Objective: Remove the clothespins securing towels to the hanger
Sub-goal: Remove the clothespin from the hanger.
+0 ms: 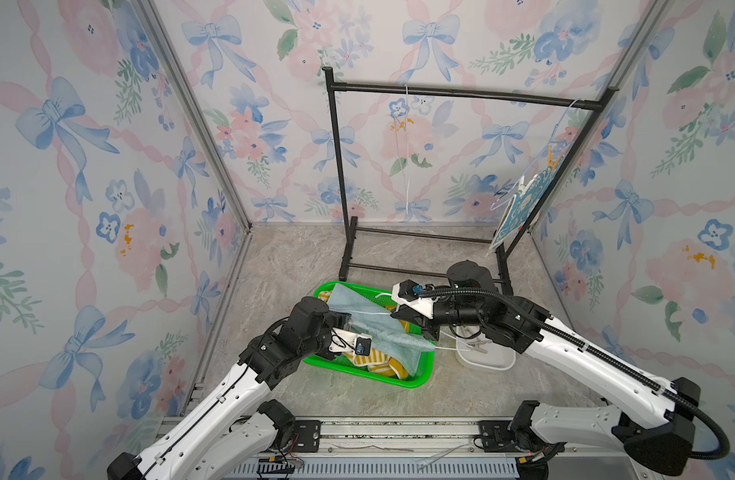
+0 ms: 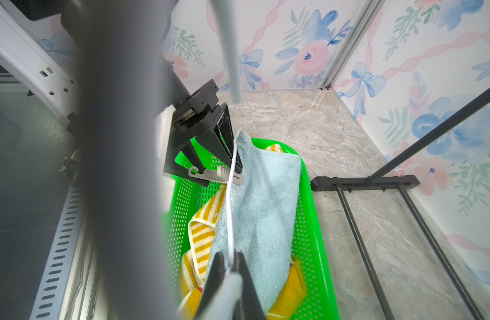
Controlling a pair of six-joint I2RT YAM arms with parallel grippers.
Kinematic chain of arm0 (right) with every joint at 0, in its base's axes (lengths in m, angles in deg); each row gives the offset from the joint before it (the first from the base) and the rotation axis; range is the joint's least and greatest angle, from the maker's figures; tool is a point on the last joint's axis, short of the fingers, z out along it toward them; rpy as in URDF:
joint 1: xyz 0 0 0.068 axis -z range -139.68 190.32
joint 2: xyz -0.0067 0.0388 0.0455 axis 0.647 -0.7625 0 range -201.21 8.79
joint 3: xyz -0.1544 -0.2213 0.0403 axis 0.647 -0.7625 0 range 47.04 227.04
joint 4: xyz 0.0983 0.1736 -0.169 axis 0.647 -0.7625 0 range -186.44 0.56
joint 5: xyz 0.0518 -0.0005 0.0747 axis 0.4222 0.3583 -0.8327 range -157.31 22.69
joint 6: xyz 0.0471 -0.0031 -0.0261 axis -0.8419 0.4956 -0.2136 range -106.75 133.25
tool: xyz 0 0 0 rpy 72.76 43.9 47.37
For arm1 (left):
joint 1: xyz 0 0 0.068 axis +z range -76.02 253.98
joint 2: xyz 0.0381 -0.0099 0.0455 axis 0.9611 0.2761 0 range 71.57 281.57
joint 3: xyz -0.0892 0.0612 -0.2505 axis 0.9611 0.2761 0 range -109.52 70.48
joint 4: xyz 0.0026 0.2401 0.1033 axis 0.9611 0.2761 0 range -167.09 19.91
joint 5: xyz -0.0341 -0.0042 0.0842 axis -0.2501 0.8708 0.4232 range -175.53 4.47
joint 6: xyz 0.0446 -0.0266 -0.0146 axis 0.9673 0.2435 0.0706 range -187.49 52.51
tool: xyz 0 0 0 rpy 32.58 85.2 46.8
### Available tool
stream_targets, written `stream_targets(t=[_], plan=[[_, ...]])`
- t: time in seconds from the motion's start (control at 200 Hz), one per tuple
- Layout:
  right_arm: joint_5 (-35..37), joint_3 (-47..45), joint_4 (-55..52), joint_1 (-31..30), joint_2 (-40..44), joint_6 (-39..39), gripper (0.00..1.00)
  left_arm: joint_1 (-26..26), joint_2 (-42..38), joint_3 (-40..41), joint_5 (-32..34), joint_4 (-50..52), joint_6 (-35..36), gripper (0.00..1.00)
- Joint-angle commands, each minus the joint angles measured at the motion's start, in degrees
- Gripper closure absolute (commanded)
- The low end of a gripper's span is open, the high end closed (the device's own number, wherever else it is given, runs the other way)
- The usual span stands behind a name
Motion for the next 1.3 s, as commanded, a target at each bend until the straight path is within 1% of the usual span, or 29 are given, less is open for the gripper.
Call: stream_targets(t=[0.0, 0.22, 0.495, 0.62, 0.81, 0.955, 1.07, 1.195, 1.23, 1.25, 1.295], plan=[[-1.66, 0.02, 1.04, -0.59, 1.31, -1.15, 1.00, -0.36, 0.27, -0.87, 0.68, -1.09, 1.27, 0.49], [-1.62, 0.07, 0.73, -0.59, 1.13, -1.33, 1.00, -0.45, 0.20, -0.83, 0.97, -1.49, 1.31, 0.61], [-0.42, 0.64, -0.19, -0.59, 0.18, -1.42, 1.00, -0.54, -0.48, -0.73, 0.41, -1.47, 1.06, 0.79], [-0.19, 0.71, -0.12, -0.59, -0.03, -1.72, 1.00, -0.53, -0.62, -0.72, -0.09, -1.44, 1.05, 0.85], [0.40, 1.11, -0.36, -0.18, -0.69, -2.88, 1.00, -0.53, -1.47, -1.12, -1.33, -1.42, 0.59, 0.91], [0.77, 0.74, -0.06, 1.05, -1.75, -4.82, 1.00, -0.53, -2.98, -1.95, -4.23, -1.46, -0.77, 0.96], [-0.05, -0.47, 2.50, 2.17, -2.93, -6.77, 1.00, -0.53, -4.37, -2.74, -6.73, -1.48, -2.21, 0.97], [-1.54, -2.60, 6.94, 3.17, -4.73, -9.04, 1.00, -0.46, -5.79, -3.10, -9.93, -2.73, -5.37, 1.00], [-2.11, -3.31, 8.14, 3.45, -5.40, -9.54, 1.00, -0.51, -6.32, -2.85, -11.08, -4.02, -7.30, 1.00], [-2.30, -3.66, 8.74, 3.61, -5.87, -10.05, 0.98, -0.51, -6.73, -2.61, -11.84, -4.92, -8.24, 1.00], [-2.90, -4.29, 9.86, 4.28, -7.01, -11.17, 0.97, -0.37, -7.65, -1.82, -13.74, -6.98, -10.19, 1.00]])
